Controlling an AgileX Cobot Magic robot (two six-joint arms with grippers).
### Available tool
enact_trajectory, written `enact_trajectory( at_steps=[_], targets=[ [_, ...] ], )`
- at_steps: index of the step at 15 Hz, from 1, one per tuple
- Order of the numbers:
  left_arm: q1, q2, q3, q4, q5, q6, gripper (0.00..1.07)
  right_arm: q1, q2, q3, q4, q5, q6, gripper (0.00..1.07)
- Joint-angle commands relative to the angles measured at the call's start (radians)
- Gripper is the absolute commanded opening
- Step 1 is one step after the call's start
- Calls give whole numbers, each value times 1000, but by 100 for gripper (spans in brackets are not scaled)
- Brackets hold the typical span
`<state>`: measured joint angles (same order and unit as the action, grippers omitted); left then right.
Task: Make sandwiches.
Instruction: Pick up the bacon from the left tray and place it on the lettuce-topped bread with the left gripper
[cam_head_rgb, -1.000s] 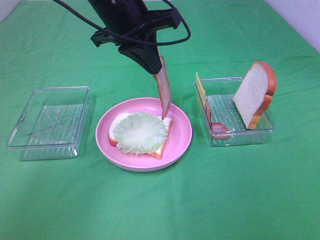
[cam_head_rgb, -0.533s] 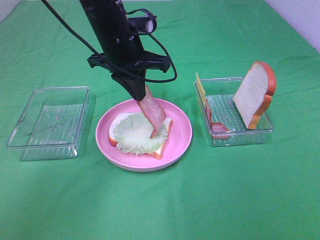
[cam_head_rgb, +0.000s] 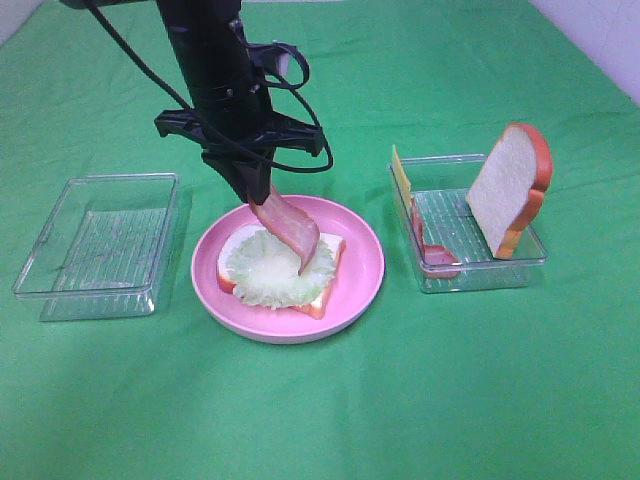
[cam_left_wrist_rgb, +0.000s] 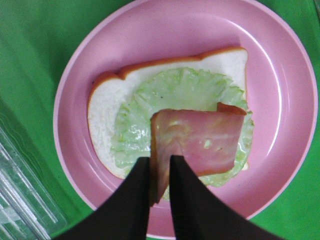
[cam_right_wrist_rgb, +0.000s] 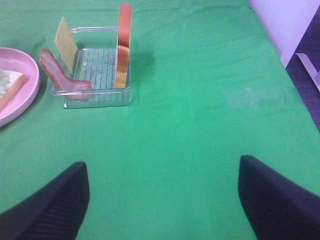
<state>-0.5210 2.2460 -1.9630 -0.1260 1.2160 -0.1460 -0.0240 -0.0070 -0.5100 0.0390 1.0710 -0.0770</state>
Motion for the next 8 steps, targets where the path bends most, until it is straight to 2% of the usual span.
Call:
enact_trajectory(
  at_steps=[1,4,6,8],
  targets=[
    [-6,13,1,-1,69,-13,41,-4,-13,4,-3,-14,-10,77],
    [-6,15,1,-1,69,-55,60,-4,-13,4,-3,-14,-10,77],
    [-6,15,1,-2,69,-79,63,-4,-13,4,-3,-14,-10,77],
    [-6,15,1,-2,69,-80,68,-4,-13,4,-3,-14,-10,77]
  ],
)
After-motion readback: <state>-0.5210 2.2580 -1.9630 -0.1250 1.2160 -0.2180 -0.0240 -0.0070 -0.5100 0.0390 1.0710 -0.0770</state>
